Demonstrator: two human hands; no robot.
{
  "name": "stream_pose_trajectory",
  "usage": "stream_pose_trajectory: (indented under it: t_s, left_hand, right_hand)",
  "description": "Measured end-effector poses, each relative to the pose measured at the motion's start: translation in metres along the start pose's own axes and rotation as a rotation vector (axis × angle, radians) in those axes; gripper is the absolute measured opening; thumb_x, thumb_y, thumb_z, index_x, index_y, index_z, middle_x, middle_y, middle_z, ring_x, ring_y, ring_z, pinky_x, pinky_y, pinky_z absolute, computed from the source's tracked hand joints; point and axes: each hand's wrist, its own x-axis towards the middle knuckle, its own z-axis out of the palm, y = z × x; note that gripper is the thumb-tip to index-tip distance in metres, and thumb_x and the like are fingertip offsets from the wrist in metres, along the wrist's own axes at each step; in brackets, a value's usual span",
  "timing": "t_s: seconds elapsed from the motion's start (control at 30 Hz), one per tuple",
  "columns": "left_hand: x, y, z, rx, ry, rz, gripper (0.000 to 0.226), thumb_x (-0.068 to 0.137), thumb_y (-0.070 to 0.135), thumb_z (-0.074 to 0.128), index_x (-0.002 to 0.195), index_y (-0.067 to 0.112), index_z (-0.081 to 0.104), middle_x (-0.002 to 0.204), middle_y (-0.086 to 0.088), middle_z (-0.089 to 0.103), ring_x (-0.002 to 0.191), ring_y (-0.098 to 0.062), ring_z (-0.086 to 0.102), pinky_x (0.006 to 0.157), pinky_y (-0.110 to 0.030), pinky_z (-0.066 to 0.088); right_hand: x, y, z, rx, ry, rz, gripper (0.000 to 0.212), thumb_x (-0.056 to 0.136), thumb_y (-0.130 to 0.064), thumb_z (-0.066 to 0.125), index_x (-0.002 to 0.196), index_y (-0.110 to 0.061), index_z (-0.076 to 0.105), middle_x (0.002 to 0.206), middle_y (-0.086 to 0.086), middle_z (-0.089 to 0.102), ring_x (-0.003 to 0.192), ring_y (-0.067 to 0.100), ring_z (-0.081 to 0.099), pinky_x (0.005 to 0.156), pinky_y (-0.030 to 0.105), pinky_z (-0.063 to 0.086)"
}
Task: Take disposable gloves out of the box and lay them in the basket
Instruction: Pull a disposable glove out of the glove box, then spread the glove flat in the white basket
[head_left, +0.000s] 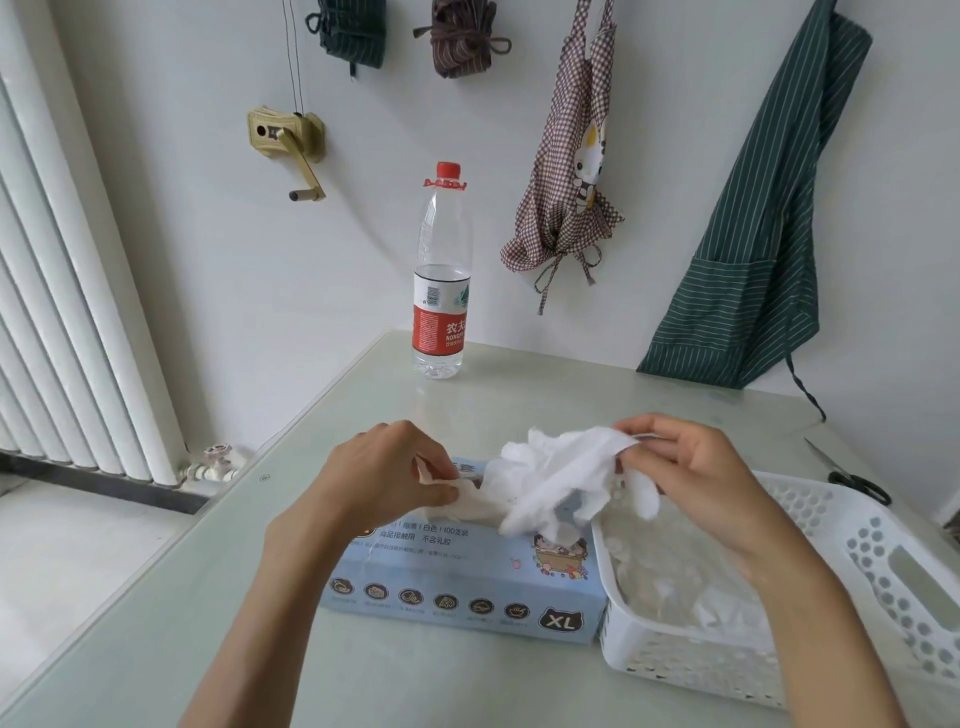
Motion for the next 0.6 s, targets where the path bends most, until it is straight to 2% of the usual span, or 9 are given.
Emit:
stream_pose_trajectory:
  t_s: [0.07,0.13,0.2,0.27,0.33,0.4,0.47,0.53,0.6]
  left_hand:
    - [0.0,-0.001,0.0,0.033,-0.012,-0.006,0.02,0.083,0.043,0.068,0.103,0.041,0.068,0.095,0.021,0.06,0.091,-0.003,0.054,0.074,-0.023,0.044]
    - [0.002,0.001,0.0,-0.01,0.037,0.029,0.034,0.082,0.045,0.068,0.115,0.043,0.06,0.112,0.02,0.059,0.105,-0.004,0.051,0.087,-0.027,0.044]
    - [0.002,0.009,-0.001,-0.151,0.107,0.11,0.056,0.076,0.056,0.065,0.128,0.045,0.048,0.13,0.022,0.05,0.117,-0.002,0.044,0.098,-0.027,0.039]
    - [0.0,0.026,0.0,-0.294,0.116,0.211,0.078,0.069,0.063,0.062,0.139,0.046,0.033,0.139,0.027,0.036,0.127,0.003,0.033,0.105,-0.023,0.03]
    - [0.0,0.043,0.006,-0.412,0.045,0.279,0.08,0.071,0.058,0.065,0.142,0.046,0.03,0.14,0.028,0.037,0.128,0.008,0.034,0.106,-0.019,0.029]
    - [0.005,0.05,0.013,-0.464,0.009,0.299,0.057,0.078,0.049,0.068,0.132,0.041,0.05,0.118,0.02,0.062,0.109,0.005,0.054,0.098,-0.024,0.044]
    - [0.009,0.052,0.015,-0.452,0.076,0.273,0.02,0.083,0.04,0.069,0.099,0.029,0.071,0.086,0.012,0.071,0.081,-0.004,0.064,0.082,-0.039,0.053]
    - [0.012,0.052,0.013,-0.491,0.16,0.182,0.015,0.082,0.037,0.071,0.078,0.022,0.073,0.075,0.009,0.071,0.07,-0.01,0.066,0.075,-0.045,0.055]
    - [0.013,0.055,0.011,-0.607,0.24,0.077,0.015,0.078,0.036,0.075,0.077,0.021,0.073,0.072,0.007,0.072,0.069,-0.012,0.069,0.074,-0.042,0.057]
  right_hand:
    - [-0.002,-0.001,-0.005,0.079,0.042,0.014,0.015,0.092,-0.007,0.056,0.094,-0.016,0.067,0.079,-0.001,0.075,0.068,0.005,0.067,0.06,0.012,0.049]
    - [-0.004,-0.002,-0.007,0.101,0.022,0.033,0.015,0.094,-0.01,0.054,0.096,-0.017,0.067,0.079,0.0,0.074,0.066,0.008,0.064,0.058,0.014,0.048]
    - [-0.005,-0.002,-0.006,0.143,-0.023,0.052,0.016,0.095,-0.011,0.052,0.098,-0.019,0.066,0.081,0.003,0.072,0.071,0.012,0.062,0.064,0.022,0.047]
    - [-0.006,-0.004,-0.003,0.191,-0.09,0.055,0.018,0.096,-0.01,0.049,0.099,-0.019,0.065,0.088,0.009,0.071,0.078,0.016,0.061,0.072,0.03,0.045]
    - [-0.006,-0.007,0.002,0.233,-0.161,0.041,0.019,0.096,-0.009,0.049,0.1,-0.018,0.065,0.098,0.017,0.07,0.084,0.019,0.062,0.078,0.034,0.044]
    - [-0.007,-0.011,0.008,0.214,-0.166,0.015,0.02,0.095,-0.008,0.051,0.098,-0.017,0.068,0.102,0.014,0.071,0.088,0.019,0.065,0.079,0.028,0.048]
    - [-0.006,-0.01,0.011,0.092,-0.059,-0.024,0.018,0.092,-0.011,0.056,0.097,-0.022,0.07,0.099,0.0,0.073,0.093,0.011,0.067,0.078,0.017,0.05]
    - [-0.005,-0.007,0.005,-0.118,0.114,-0.069,0.02,0.088,-0.017,0.064,0.102,-0.031,0.067,0.103,-0.012,0.068,0.099,0.004,0.061,0.082,0.017,0.048]
    - [-0.008,-0.008,-0.005,-0.267,0.234,-0.098,0.024,0.084,-0.019,0.069,0.103,-0.032,0.061,0.103,-0.015,0.062,0.096,0.002,0.057,0.076,0.014,0.043]
